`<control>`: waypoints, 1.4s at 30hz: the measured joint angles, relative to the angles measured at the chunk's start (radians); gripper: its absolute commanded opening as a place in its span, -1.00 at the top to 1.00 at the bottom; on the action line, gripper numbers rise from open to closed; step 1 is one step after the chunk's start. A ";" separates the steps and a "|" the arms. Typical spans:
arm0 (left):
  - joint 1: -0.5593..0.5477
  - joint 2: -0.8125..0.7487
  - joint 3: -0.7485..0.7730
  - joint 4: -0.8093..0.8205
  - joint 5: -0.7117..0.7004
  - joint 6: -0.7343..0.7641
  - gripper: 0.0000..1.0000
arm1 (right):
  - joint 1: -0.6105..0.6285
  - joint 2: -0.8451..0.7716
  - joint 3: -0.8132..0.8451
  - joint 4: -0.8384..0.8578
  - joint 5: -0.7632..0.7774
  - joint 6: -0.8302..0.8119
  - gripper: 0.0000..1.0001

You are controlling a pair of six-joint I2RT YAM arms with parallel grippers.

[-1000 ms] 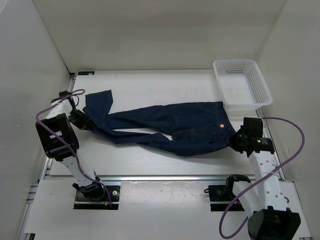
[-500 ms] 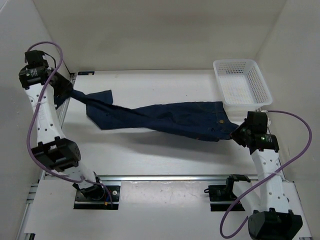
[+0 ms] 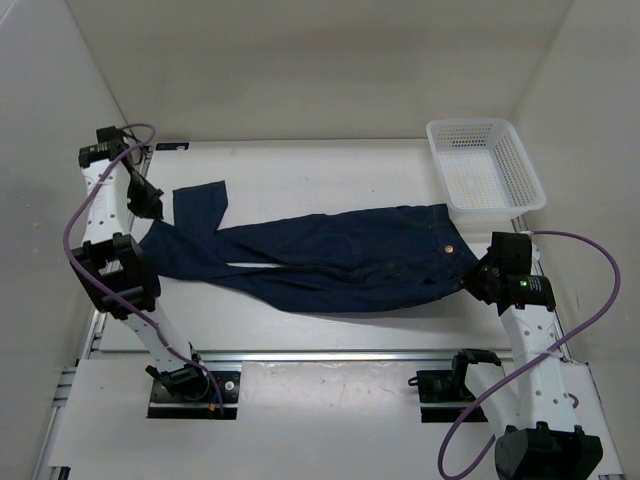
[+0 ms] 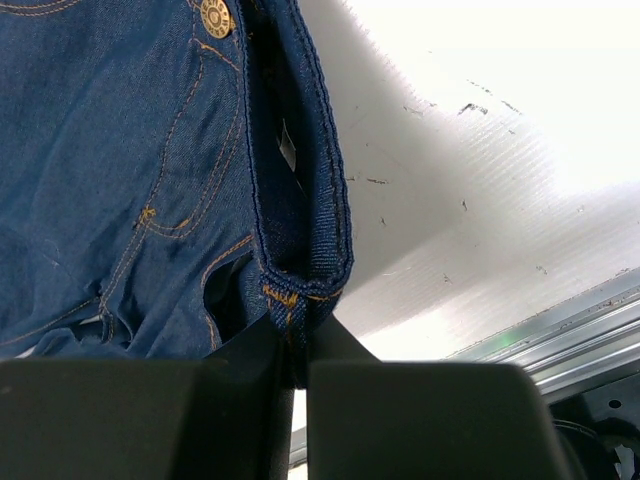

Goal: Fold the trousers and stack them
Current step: Flatten the trousers out

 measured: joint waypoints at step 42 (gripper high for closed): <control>0.018 0.069 0.159 0.045 0.039 -0.056 -0.56 | -0.007 0.034 0.006 0.014 0.003 -0.026 1.00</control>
